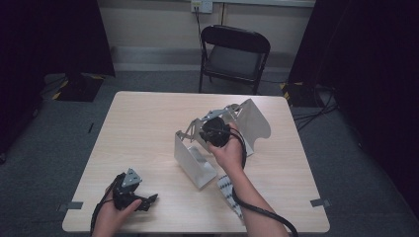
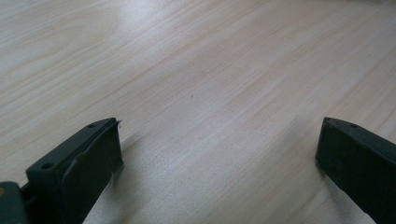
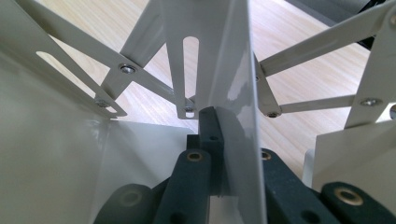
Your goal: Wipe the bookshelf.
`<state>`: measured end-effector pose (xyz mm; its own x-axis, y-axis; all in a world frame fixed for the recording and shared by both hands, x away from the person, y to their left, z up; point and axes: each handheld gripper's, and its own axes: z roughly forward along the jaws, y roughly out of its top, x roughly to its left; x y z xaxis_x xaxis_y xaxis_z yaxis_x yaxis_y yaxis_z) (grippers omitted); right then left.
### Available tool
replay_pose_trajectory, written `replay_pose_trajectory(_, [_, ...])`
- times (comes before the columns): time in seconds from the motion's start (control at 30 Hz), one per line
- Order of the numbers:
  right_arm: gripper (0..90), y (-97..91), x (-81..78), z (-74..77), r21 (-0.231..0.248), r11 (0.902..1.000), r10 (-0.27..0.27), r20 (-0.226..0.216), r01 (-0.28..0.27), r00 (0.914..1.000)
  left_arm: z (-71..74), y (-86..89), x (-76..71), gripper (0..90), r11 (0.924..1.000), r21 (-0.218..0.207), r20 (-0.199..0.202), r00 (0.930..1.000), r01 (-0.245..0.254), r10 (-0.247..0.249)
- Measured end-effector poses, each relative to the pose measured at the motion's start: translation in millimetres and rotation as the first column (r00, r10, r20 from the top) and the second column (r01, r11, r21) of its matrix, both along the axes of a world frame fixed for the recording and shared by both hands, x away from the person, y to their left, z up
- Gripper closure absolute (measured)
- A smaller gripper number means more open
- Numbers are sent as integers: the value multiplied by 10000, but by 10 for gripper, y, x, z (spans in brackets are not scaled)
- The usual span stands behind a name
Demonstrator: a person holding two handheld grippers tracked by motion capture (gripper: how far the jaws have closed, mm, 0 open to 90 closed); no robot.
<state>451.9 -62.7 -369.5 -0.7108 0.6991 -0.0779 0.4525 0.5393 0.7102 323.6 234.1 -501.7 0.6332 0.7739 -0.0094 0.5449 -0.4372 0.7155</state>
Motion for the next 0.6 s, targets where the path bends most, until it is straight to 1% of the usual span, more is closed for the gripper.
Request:
replay_pose_trajectory(0.07, [897, -22, 1, 19, 96, 9999, -60, 23, 60, 10000, -1, -2, -1, 4, 10000, -47, 8, 10000, -24, 24])
replay_pose_trajectory(0.13, [897, -45, 5, 35, 100, 9999, -45, 58, 44, 10000, 2, 0, -3, 16, 9999, -41, 44, 9999, -124, 125])
replay_pose_trajectory(0.23, [897, -66, 11, 41, 35, 10000, -27, 94, 27, 10000, 10, -4, -3, 40, 9999, 34, 81, 9999, -116, 116])
replay_pose_trajectory(0.3, [897, -84, 10, 37, 32, 9999, -98, 82, 98, 9999, 33, -35, -9, 77, 10000, 52, 92, 9999, 66, -66])
replay_pose_trajectory(0.33, [897, -92, 12, 35, 13, 10000, -81, 96, 81, 9999, 48, -46, -10, 113, 9998, 134, 139, 9998, 168, -170])
replay_pose_trajectory(0.37, [897, -97, 15, 32, 9, 10000, -99, 110, 99, 9999, 48, -46, -10, 157, 9998, 134, 139, 9998, 168, -170])
replay_pose_trajectory(0.4, [897, -103, 19, 30, 35, 9999, -100, 75, 100, 9999, 75, -85, -10, 164, 9991, 270, 216, 9992, 336, -342])
replay_pose_trajectory(0.5, [896, -121, 31, 27, 142, 9998, -142, 22, 142, 9999, 121, -162, -15, 164, 9982, 134, 260, 9979, 592, -595])
replay_pose_trajectory(0.53, [896, -129, 35, 29, 129, 9998, -116, 32, 116, 9999, 143, -185, -19, 164, 9972, 151, 259, 9969, 739, -742])
replay_pose_trajectory(0.57, [896, -135, 37, 29, 129, 9998, -131, 32, 130, 9999, 143, -185, -19, 164, 9972, 151, 259, 9969, 739, -742])
replay_pose_trajectory(0.6, [896, -139, 38, 30, 128, 9998, -174, 6, 174, 9998, 171, -255, -39, 163, 9962, -83, 234, 9960, 866, -864])
